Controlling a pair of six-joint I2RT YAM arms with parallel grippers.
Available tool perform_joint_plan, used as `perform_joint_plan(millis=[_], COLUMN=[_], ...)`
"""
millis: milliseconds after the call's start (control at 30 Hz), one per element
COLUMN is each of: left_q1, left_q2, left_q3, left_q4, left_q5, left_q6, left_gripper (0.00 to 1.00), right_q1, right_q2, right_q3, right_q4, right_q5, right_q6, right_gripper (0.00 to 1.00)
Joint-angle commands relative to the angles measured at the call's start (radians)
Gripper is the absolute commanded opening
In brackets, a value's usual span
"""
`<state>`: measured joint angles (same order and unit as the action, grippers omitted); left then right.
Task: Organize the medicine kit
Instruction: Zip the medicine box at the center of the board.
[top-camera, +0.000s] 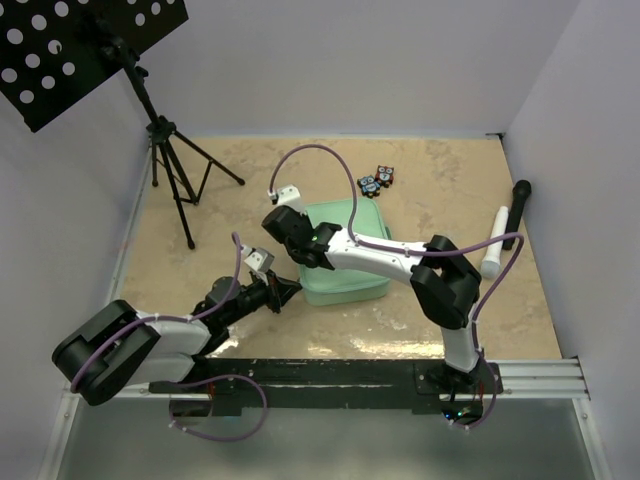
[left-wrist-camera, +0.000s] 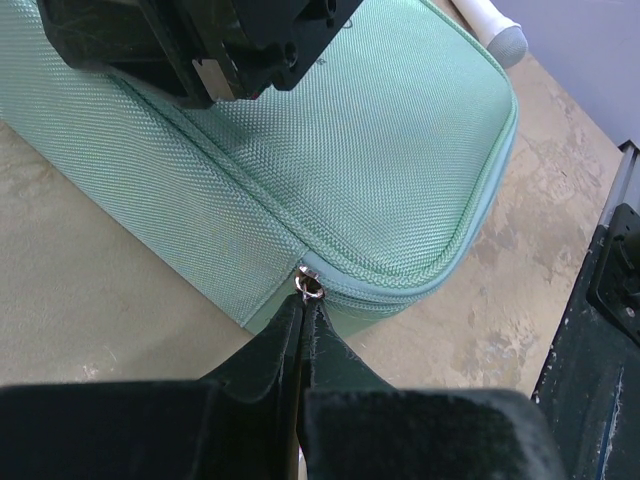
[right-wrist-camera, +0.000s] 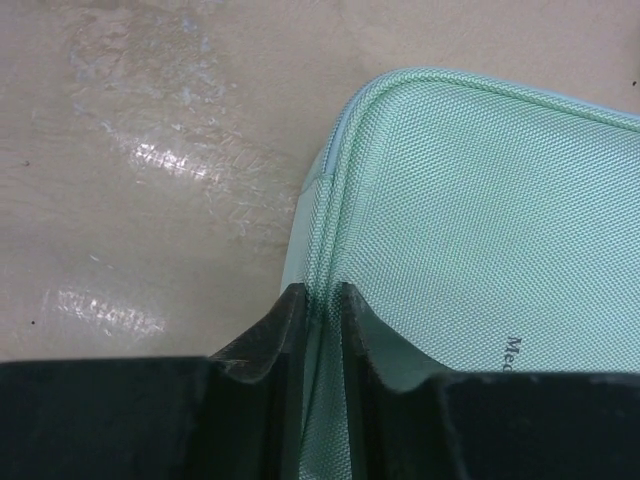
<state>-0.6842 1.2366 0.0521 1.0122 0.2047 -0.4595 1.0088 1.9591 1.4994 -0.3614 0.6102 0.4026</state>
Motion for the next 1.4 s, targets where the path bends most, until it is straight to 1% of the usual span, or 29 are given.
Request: perform_joint_plan(millis=[0,67,100,133,167,433,467,567,600,633,700,733,800,867,967,1200,1267,1367], left_q1=[-0.001,-0.002,-0.002,-0.002,-0.002,-0.002,-0.002,-0.002,-0.002,-0.002,-0.003,-0.002,-0.002,-0.002,-0.002,-0.002,-0.002,-0.002], left_q2=[-0.020,-0.022,-0.020,-0.019,-0.016,0.012,0.011,-0.005,-0.009,-0.014,-0.014,-0.012,-0.008,-0.005,-0.006,-0.005,0.001,0.012], left_q3=[-0.043,-0.044,-0.046,-0.046,-0.044,-0.051,-0.079,-0.101,-0.101,-0.098,-0.089,-0.084,-0.077,-0.074,-0.074,-0.078,-0.078,-0.077], left_q4=[0.100,0.103,0.104,0.108,0.109,0.137,0.143,0.149,0.146,0.143,0.138,0.137,0.135,0.135,0.134,0.149,0.157,0.170], left_q5=[-0.018,-0.018,-0.016,-0.014,-0.014,0.012,0.009,-0.008,-0.014,-0.017,-0.019,-0.021,-0.019,-0.019,-0.021,-0.016,-0.019,-0.018], left_q6=[0.016,0.016,0.016,0.016,0.015,-0.005,-0.010,-0.013,-0.008,-0.007,-0.001,0.002,0.007,0.007,0.005,-0.004,-0.004,-0.004], left_gripper=[0.00,0.00,0.00,0.00,0.00,0.00,0.00,0.00,0.00,0.00,0.00,0.00,0.00,0.00,0.00,0.00,0.00,0.00], right_q1=[-0.012,-0.012,-0.012,-0.012,-0.012,-0.027,-0.030,-0.033,-0.033,-0.033,-0.033,-0.033,-0.039,-0.053,-0.097,-0.173,-0.176,-0.177], right_q2=[0.041,0.046,0.046,0.047,0.049,0.055,0.054,0.026,0.011,-0.006,-0.037,-0.045,-0.029,0.007,0.067,0.141,0.156,0.178], right_q3=[-0.021,-0.021,-0.024,-0.027,-0.031,-0.068,-0.073,-0.079,-0.079,-0.080,-0.077,-0.062,-0.013,0.048,0.122,0.191,0.203,0.200], right_q4=[-0.070,-0.070,-0.070,-0.065,-0.062,-0.016,-0.008,0.006,0.013,0.022,0.035,0.030,0.009,-0.025,-0.054,-0.073,-0.082,-0.088], right_q5=[-0.009,-0.023,-0.027,-0.033,-0.038,-0.079,-0.076,-0.070,-0.073,-0.076,-0.055,-0.037,-0.014,0.005,0.022,0.033,0.026,-0.001], right_q6=[0.010,0.005,0.002,0.001,-0.001,-0.005,-0.002,0.004,-0.002,-0.008,-0.016,-0.025,-0.041,-0.044,-0.047,-0.048,-0.053,-0.054], right_gripper=[0.15,0.10,0.05,0.02,0.00,0.00,0.00,0.00,0.11,0.26,0.51,0.59,0.66,0.67,0.67,0.65,0.63,0.58])
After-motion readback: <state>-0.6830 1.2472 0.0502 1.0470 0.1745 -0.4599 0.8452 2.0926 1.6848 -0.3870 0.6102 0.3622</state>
